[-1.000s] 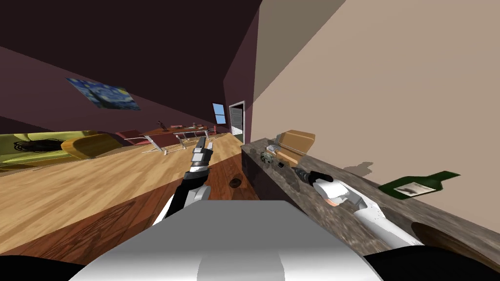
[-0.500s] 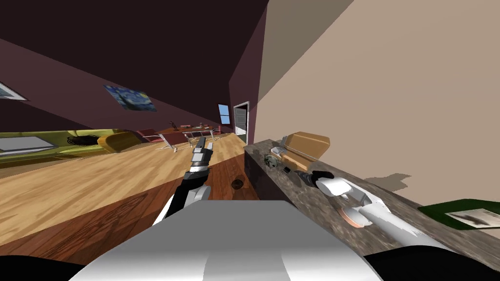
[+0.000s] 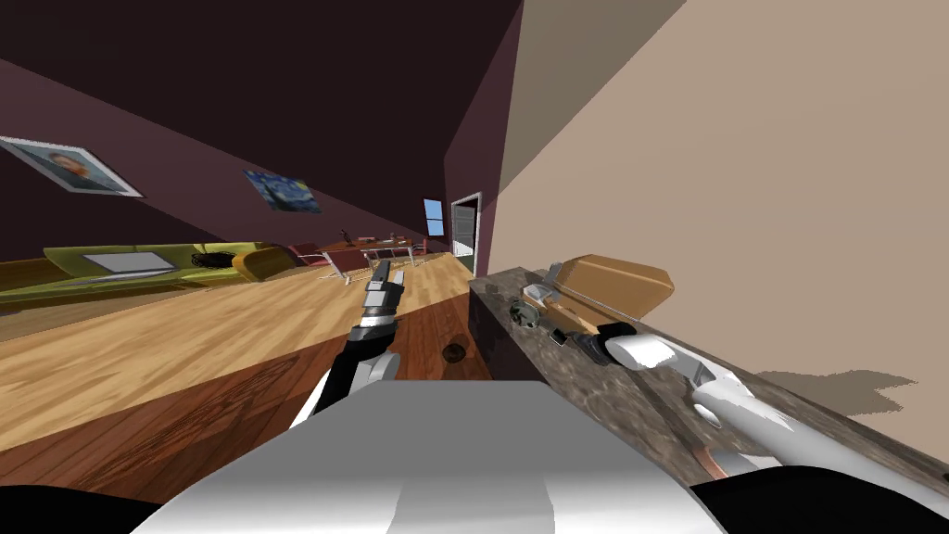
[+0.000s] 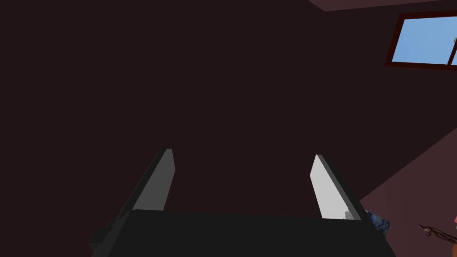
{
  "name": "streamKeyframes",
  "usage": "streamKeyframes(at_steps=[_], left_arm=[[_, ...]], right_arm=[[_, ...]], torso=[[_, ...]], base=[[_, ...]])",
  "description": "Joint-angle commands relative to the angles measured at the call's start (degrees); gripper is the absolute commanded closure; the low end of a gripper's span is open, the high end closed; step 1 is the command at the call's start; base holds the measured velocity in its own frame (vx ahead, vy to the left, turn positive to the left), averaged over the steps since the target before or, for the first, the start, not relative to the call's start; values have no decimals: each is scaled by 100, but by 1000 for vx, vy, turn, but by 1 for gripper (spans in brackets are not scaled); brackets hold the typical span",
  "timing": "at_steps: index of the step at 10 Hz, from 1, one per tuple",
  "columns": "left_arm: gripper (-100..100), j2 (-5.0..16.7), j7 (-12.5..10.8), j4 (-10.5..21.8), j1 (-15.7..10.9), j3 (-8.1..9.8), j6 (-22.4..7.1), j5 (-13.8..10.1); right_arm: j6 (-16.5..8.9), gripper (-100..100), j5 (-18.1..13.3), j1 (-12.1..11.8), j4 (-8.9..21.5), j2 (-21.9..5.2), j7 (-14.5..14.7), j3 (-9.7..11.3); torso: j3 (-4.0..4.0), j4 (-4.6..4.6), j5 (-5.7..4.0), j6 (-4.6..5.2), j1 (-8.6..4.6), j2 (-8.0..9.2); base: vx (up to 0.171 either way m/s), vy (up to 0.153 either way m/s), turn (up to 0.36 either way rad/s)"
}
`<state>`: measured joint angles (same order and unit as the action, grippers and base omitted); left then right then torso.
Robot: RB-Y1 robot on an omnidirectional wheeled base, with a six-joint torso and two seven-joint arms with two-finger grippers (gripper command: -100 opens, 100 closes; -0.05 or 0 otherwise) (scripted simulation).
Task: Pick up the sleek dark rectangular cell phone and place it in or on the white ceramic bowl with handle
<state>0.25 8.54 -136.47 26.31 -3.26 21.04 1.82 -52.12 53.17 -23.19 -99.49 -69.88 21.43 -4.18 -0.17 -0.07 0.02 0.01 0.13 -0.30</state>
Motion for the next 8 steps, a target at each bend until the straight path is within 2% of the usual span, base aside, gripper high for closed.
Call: streamKeyframes(at_steps=[1,2,5,8], left_arm=[[0,0,0,0,0,0,0,0],[0,0,0,0,0,0,0,0],[0,0,0,0,0,0,0,0],[0,0,0,0,0,0,0,0]], right_arm=[[-286,-100,286,89,164,-216,186,160],[-288,-100,318,89,164,-216,186,160],[-689,-100,818,63,310,-563,452,359],[-931,-100,1156,21,392,-766,620,511]], torso=[[0,0,0,0,0,0],[-4,-1,0,-2,0,-7],[-3,-1,0,-1,1,-4],[-3,-1,-1,1,-1,-5]], base=[[94,11,180],[72,0,92],[83,9,171],[78,-1,116]])
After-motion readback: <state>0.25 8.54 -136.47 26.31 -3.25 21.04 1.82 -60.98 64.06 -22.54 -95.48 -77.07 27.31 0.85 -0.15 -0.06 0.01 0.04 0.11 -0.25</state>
